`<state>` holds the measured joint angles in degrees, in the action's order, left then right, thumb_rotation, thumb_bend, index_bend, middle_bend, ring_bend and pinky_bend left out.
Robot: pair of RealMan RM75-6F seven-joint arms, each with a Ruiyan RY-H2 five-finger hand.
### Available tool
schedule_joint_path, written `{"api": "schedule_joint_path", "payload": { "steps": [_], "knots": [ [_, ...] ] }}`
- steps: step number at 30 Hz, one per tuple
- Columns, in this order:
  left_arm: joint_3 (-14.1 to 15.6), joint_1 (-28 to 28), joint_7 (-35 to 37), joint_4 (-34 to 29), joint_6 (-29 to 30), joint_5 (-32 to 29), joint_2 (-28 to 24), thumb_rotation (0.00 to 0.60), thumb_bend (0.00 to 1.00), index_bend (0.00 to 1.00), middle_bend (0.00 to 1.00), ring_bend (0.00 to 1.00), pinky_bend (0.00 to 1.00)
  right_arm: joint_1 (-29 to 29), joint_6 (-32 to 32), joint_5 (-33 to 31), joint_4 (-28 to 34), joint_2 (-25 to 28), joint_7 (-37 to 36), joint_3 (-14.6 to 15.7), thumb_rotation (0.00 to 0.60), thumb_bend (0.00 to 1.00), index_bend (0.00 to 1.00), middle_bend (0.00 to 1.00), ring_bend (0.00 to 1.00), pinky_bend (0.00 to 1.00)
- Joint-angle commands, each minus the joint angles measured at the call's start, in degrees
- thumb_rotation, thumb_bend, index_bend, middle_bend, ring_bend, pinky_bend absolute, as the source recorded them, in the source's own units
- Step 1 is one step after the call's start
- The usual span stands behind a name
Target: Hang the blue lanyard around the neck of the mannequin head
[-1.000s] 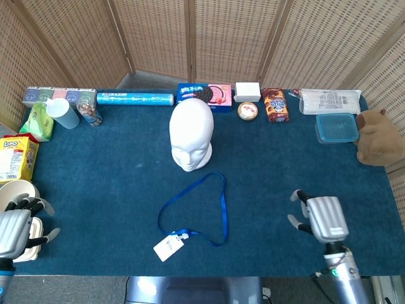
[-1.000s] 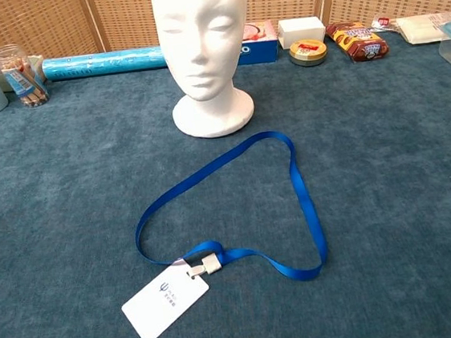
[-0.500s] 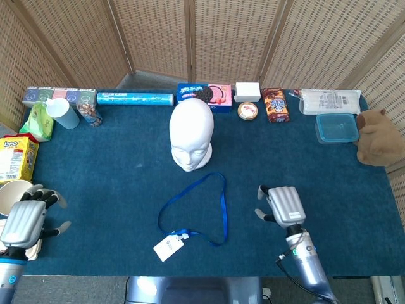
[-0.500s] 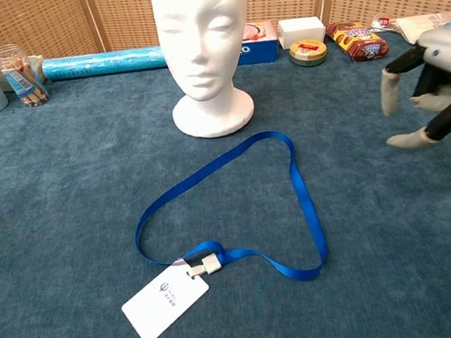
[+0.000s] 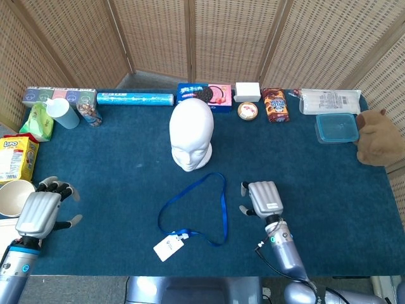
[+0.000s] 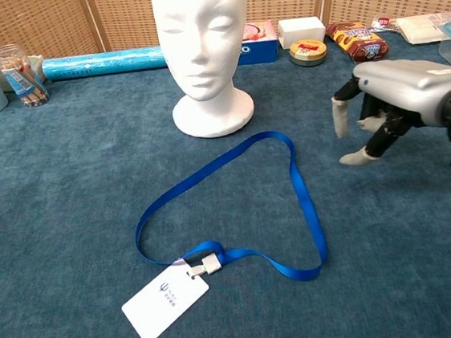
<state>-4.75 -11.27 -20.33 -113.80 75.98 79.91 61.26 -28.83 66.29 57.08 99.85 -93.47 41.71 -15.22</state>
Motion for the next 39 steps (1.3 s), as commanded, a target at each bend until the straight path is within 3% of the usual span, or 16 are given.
{"api": "schedule_joint_path", "payload": {
  "steps": [1,25,39],
  "knots": [
    [0.02,-0.28,-0.30,-0.11,-0.23,-0.24,0.11,0.594,0.18,0.49,0.41,0.30,0.17,-1.30,-0.23,-1.63,-1.01,-1.39,0.83,-0.40,0.546,0.24,0.50,0.97,1.00,1.00],
    [1.04,-0.85,-0.34,0.32,0.03,-1.39,0.19,0.595,0.18,0.49,0.41,0.30,0.17,-12.18,4.43,-16.73,-7.49,-11.78,12.86,-4.41,0.543,0.23,0.50,0.97,1.00,1.00],
    [1.82,-0.76,0.59,1.19,0.02,-1.78,0.24,0.594,0.18,0.49,0.41,0.30,0.17,-16.92,7.60,-21.31,-12.88,-16.55,16.31,-6.29,0.544,0.23,0.50,0.97,1.00,1.00]
  ]
}}
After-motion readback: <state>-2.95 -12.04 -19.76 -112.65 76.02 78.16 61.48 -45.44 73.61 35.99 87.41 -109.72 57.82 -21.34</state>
